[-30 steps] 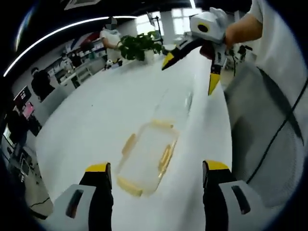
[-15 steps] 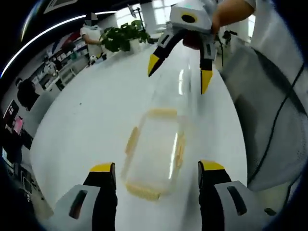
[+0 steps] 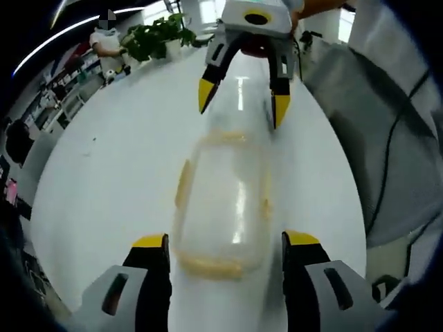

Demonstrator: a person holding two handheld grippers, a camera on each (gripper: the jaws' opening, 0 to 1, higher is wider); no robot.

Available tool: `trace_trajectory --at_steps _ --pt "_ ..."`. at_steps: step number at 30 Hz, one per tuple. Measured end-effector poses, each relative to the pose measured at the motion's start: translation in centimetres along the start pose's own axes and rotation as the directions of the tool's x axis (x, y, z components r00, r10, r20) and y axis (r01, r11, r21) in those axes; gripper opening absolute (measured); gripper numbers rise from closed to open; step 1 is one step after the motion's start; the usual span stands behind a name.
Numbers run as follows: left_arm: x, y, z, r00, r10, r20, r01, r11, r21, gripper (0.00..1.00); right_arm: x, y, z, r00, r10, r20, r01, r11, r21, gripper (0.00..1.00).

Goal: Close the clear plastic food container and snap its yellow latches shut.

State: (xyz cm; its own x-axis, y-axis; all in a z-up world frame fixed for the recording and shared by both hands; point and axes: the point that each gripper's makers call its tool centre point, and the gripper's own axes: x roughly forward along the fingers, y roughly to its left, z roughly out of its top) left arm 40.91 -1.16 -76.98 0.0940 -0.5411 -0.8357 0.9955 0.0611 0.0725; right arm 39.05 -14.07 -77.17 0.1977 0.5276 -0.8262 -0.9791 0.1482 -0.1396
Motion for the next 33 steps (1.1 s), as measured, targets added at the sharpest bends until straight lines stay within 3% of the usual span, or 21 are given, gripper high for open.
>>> trace_trajectory --at_steps 13,25,33 --pt "0.1 0.5 -2.7 0.998 -0.037 -0.053 0.038 0.999 0.023 0.58 1.1 -0.1 -1.6 0.996 0.042 -0.078 -0.044 0.999 -0.025 0.53" --pt "1.0 0.5 -3.8 0.995 -0.069 -0.073 0.071 0.997 0.016 0.51 1.7 -0.3 -2.0 0.994 0.069 -0.090 -0.075 0.995 -0.061 0.41" --pt "1.1 0.5 -4.2 0.995 -0.079 -0.067 0.080 0.997 0.004 0.44 2.4 -0.3 -2.2 0.991 0.083 -0.108 -0.090 0.994 -0.064 0.38"
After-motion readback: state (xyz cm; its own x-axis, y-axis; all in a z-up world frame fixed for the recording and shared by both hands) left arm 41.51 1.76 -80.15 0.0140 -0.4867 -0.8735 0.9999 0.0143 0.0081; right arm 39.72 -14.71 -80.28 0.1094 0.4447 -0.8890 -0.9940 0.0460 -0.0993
